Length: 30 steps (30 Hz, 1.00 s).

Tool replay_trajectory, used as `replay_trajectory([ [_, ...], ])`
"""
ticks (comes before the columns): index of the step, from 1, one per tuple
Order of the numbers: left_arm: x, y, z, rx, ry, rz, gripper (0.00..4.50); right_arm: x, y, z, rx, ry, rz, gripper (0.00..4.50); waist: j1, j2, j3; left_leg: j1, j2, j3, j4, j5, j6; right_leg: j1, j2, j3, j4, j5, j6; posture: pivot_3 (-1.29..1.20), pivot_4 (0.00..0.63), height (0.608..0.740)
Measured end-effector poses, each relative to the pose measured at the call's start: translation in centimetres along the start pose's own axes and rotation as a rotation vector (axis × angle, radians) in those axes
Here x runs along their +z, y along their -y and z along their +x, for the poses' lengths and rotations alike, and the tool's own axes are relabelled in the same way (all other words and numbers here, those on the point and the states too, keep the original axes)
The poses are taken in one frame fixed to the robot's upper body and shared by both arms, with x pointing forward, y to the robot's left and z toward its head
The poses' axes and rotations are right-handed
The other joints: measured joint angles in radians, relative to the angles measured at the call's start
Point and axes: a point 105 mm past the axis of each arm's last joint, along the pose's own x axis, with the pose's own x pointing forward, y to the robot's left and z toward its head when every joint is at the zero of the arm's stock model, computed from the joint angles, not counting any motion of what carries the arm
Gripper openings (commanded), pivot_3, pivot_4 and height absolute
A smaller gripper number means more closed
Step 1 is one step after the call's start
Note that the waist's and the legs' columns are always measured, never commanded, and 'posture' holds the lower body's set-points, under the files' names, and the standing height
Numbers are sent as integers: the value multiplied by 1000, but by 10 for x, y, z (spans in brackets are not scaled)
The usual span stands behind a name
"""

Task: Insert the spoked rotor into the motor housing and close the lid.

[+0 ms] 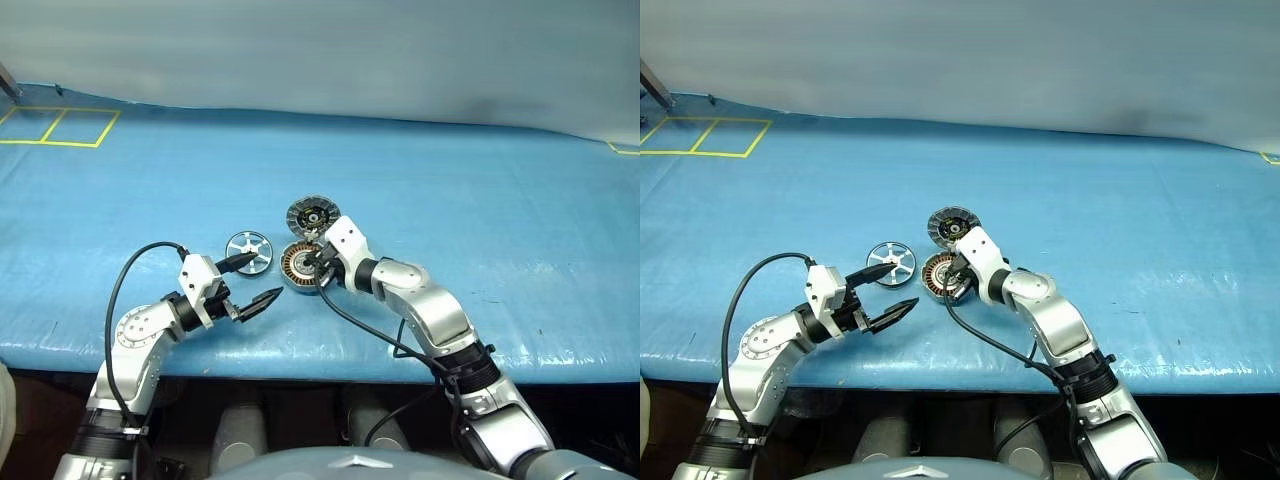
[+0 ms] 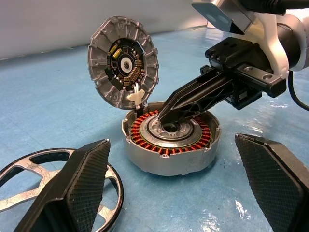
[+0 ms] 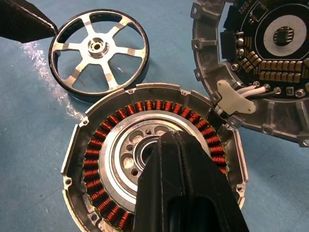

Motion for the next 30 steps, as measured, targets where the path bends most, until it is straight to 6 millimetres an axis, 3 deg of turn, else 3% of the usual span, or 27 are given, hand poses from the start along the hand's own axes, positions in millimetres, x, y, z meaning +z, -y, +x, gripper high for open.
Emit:
replay_trajectory([
  [24,0,-1,0,8,-2,0,4500,-1,-3,0,2,4,5,24,0,0,0,0,0,0,0,0,0,0,0,0,0,0,0,0,150,740],
  [30,0,-4,-1,33,-3,-11,4500,17,-10,-6,24,71,-20,24,0,0,0,0,0,0,0,0,0,0,0,0,0,0,0,0,150,740],
])
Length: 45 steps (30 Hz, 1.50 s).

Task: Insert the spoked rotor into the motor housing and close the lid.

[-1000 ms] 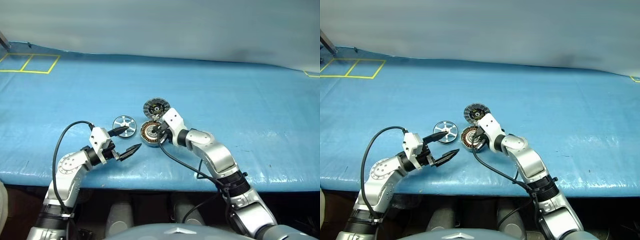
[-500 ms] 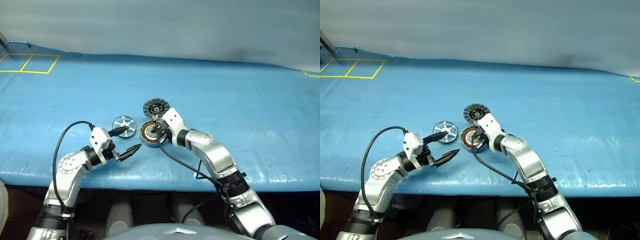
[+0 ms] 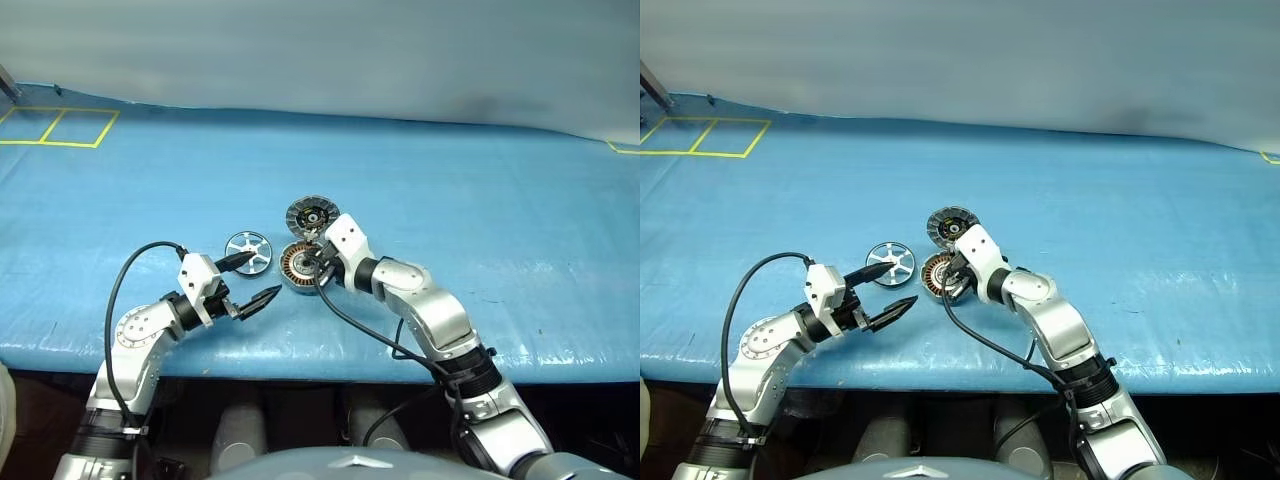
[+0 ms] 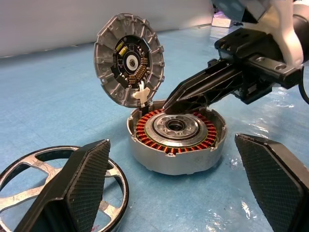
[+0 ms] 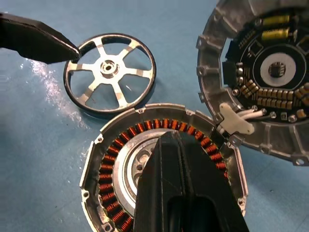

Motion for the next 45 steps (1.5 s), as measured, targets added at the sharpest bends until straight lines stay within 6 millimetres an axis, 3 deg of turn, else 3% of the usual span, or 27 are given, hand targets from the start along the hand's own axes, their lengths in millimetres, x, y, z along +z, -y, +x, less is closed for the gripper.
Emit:
replay_trajectory([
  [4,0,-8,-3,53,-9,-15,4500,7,-4,-2,16,26,-4,24,0,0,0,0,0,0,0,0,0,0,0,0,0,0,0,0,150,740],
  [17,2,-38,2,250,-82,-54,4500,-5,-14,-12,46,13,24,24,0,0,0,0,0,0,0,0,0,0,0,0,0,0,0,0,150,740],
  [20,2,-39,4,257,-97,-63,3956,-5,-14,-12,45,11,23,0,0,0,0,0,0,0,0,0,0,0,0,0,0,0,0,0,150,740],
  [35,-14,-44,-2,298,-232,-9,3956,-8,-12,-13,33,2,23,0,1,0,0,0,0,0,0,0,0,0,0,0,0,0,0,0,150,740],
  [45,-18,-47,-3,345,-235,-79,3956,-9,-12,-13,29,-2,19,0,1,0,0,1,0,0,0,0,0,1,0,0,0,0,0,0,150,740],
])
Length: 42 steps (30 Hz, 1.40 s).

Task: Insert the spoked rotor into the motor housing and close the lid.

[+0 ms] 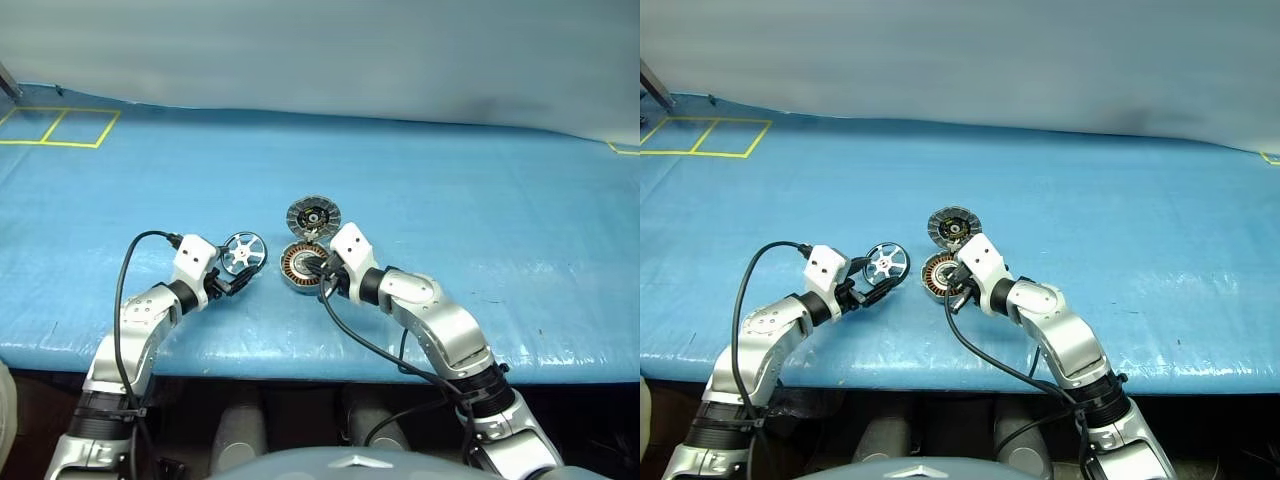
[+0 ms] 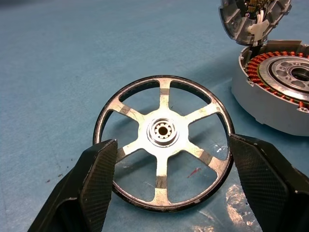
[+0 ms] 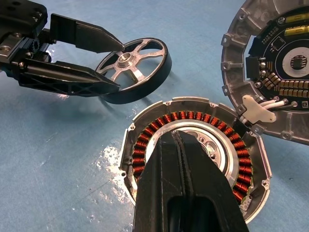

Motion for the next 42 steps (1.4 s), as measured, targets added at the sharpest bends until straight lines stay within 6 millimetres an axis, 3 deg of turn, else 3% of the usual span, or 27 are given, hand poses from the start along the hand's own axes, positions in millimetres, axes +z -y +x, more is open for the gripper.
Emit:
replay_trajectory([
  [14,1,4,1,-36,32,-194,3956,-2,-2,1,-1,-7,-3,0,0,0,0,0,0,0,0,0,0,0,0,0,0,0,0,0,150,740],
  [42,1,-1,1,2,4,-233,3956,-2,-3,2,0,-10,-9,0,1,0,0,0,0,0,0,0,0,0,0,0,0,0,0,0,150,740],
])
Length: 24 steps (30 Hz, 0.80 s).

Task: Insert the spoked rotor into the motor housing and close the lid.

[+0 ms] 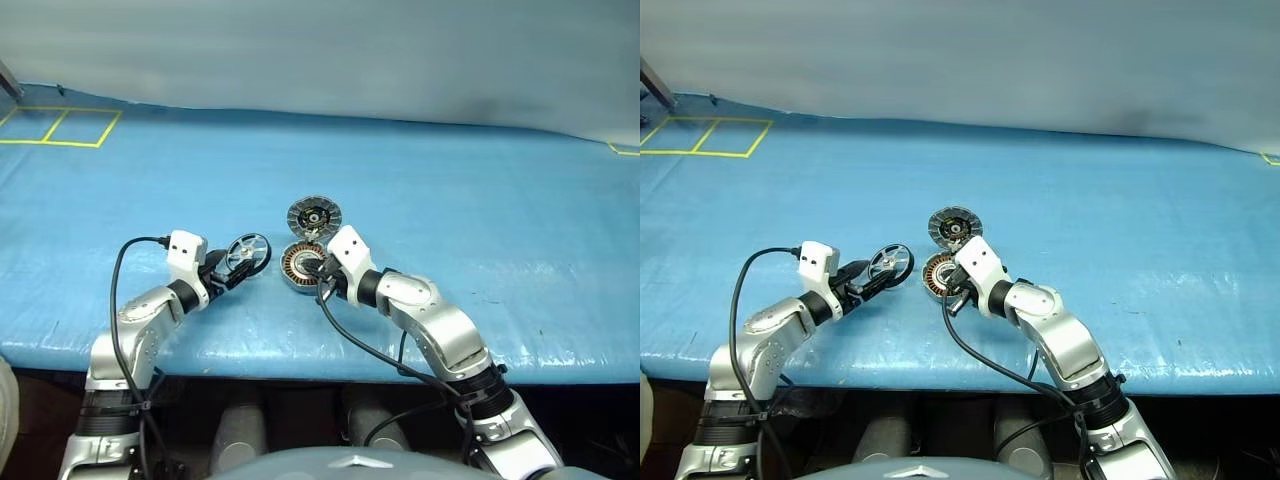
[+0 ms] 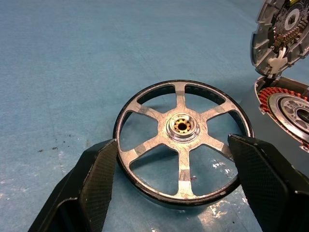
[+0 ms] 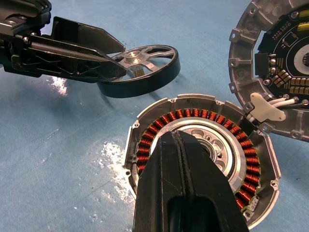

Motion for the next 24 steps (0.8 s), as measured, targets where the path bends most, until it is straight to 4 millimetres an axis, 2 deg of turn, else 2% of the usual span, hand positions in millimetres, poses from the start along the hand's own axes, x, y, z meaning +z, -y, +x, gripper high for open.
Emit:
replay_trajectory([
  [8,4,9,2,-58,42,-15,3956,0,0,0,-4,0,0,0,0,0,0,-1,0,0,0,0,0,-1,0,0,0,0,0,0,150,740],
  [24,3,7,8,-46,-4,5,3956,0,0,1,-4,2,4,0,0,0,0,0,0,0,0,0,0,0,0,0,0,0,0,0,150,740],
])
